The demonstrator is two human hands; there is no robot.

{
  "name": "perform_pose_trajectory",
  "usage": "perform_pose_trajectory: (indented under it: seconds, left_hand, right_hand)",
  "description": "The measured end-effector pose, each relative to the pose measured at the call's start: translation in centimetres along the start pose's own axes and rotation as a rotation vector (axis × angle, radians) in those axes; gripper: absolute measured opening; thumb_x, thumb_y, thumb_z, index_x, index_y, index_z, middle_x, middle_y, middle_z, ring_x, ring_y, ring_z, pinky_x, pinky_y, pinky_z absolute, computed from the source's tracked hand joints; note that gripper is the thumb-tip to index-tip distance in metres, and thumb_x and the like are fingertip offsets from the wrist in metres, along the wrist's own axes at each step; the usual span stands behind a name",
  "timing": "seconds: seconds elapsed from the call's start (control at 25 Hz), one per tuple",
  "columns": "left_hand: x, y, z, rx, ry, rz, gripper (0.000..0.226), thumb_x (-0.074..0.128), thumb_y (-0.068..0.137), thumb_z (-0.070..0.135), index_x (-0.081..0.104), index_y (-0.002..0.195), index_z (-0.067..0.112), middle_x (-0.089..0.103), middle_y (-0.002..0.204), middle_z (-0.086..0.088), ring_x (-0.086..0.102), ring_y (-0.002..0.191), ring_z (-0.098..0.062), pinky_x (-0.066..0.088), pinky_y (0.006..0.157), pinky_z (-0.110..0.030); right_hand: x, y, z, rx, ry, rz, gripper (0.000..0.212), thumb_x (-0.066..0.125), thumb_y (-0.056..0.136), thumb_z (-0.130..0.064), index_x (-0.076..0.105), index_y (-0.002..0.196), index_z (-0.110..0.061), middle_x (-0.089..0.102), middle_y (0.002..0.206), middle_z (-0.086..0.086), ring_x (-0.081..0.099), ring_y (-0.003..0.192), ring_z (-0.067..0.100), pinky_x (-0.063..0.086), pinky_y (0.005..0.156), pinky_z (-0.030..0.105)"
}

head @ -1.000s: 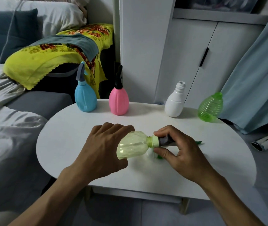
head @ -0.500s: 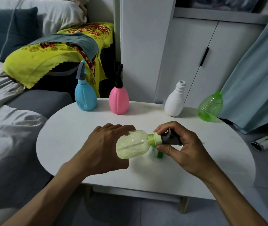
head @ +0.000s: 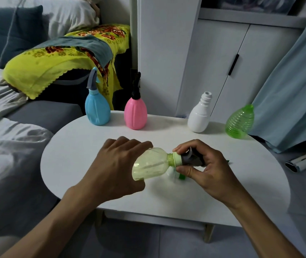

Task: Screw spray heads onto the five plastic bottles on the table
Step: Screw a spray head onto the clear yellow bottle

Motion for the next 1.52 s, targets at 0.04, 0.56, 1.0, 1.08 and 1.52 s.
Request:
perform_pose_trajectory:
  seconds: [0.04,0.56,1.0,1.08,1.52]
  left_hand:
    - [0.1,0.0,0.2,-0.008,0.065,0.027,0.08,0.08,0.053,0.041,0.059,0.127,0.022,0.07,0.108,0.001,0.062,0.091,-0.028,0.047,0.078,-0.04]
    - [-0.2,0.1,0.2,-0.026,0.138,0.044,0.078,0.08,0.051,0.039,0.061,0.125,0.021,0.071,0.107,0.0,0.062,0.09,-0.029,0.046,0.078,-0.04]
    - [0.4,0.4,0.4,-0.005,0.293,0.144,0.078,0.083,0.052,0.028,0.059,0.126,0.016,0.066,0.114,-0.009,0.059,0.097,-0.036,0.043,0.084,-0.046]
    - [0.6,0.4,0.6,0.014,0.3,0.15,0.078,0.083,0.054,0.028,0.059,0.127,0.016,0.066,0.115,-0.009,0.059,0.098,-0.036,0.043,0.085,-0.047]
    - [0.7,0.5,0.7,0.014,0.279,0.164,0.076,0.082,0.056,0.027,0.059,0.127,0.019,0.066,0.116,-0.007,0.058,0.1,-0.034,0.041,0.085,-0.044]
  right_hand:
    - [0.1,0.0,0.2,0.019,0.014,0.023,0.03,0.08,0.077,-0.006,0.064,0.099,-0.02,0.071,0.1,-0.003,0.07,0.094,0.018,0.058,0.085,0.035]
    - [1.3,0.2,0.9,0.093,0.167,0.074,0.014,0.073,0.084,-0.023,0.063,0.093,-0.022,0.062,0.084,-0.011,0.059,0.076,0.005,0.052,0.068,0.02]
    - [1.7,0.3,0.4,0.095,0.145,0.164,0.04,0.073,0.083,-0.023,0.054,0.115,-0.036,0.062,0.087,-0.015,0.062,0.078,0.002,0.054,0.072,0.019]
    - [1.7,0.2,0.3,0.093,0.072,0.168,0.028,0.069,0.086,-0.033,0.056,0.111,-0.033,0.062,0.079,-0.018,0.059,0.066,0.0,0.055,0.065,0.023]
    - [1.1,0.1,-0.2,0.115,0.014,0.176,0.034,0.066,0.086,-0.043,0.054,0.116,-0.035,0.062,0.083,-0.004,0.063,0.07,0.004,0.059,0.07,0.037]
Point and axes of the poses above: each hand's wrist, its own y-axis towards the middle knuckle, its own x-axis out of the palm, z = x × y, the point moved 1 cm from there along y, towards the middle knuckle
